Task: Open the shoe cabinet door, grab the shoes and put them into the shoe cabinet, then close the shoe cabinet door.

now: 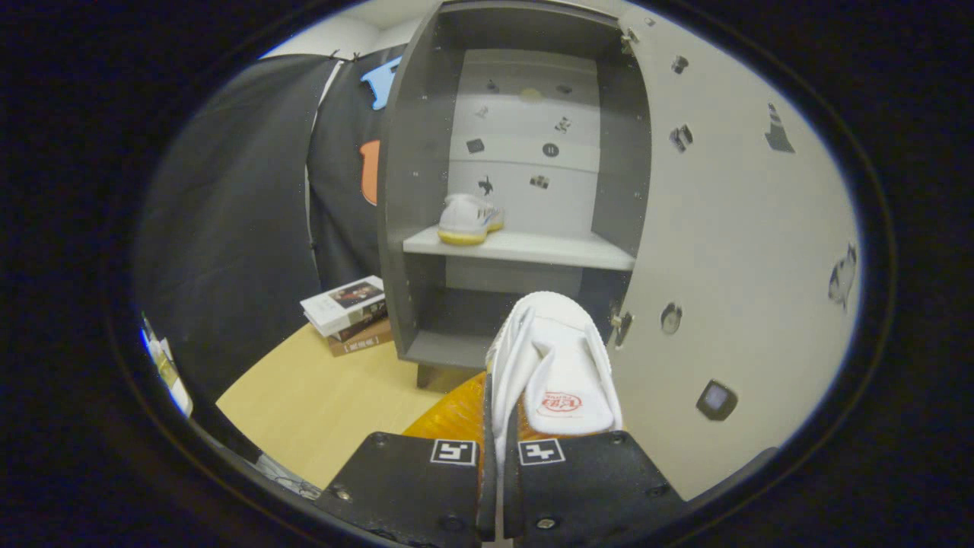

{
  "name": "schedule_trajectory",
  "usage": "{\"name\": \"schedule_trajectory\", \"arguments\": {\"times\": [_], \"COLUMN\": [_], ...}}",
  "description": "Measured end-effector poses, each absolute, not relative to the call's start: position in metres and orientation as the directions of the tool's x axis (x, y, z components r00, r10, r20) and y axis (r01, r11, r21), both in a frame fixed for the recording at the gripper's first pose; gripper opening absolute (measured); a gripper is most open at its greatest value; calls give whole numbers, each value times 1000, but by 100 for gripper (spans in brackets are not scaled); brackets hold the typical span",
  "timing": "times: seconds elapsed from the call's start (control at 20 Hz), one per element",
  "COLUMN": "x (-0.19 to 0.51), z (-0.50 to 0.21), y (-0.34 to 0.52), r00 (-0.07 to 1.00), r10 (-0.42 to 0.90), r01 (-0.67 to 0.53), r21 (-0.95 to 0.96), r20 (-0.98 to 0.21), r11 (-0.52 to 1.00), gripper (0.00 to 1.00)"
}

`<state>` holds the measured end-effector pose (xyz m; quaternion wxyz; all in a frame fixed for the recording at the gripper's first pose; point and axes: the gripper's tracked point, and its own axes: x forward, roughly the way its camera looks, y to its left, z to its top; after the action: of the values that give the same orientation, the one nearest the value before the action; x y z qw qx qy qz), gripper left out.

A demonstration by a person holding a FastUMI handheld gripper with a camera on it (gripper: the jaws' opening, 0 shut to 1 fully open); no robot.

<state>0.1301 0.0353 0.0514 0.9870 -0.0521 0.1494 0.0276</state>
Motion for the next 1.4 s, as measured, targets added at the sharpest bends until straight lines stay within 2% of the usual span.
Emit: {"name": "schedule_trajectory", "arguments": {"times": [0.35, 0.8, 1.4], "x": [183, 294, 430], "z": [146, 209, 194], "y": [40, 41, 26], "r00": [983, 987, 985], "r10": [88, 125, 79], "r01": [-107, -134, -99], "r21": [-113, -92, -125], "r20": [-162, -99, -155], "r11": [988, 987, 987], "gripper": [7, 7, 7]}}
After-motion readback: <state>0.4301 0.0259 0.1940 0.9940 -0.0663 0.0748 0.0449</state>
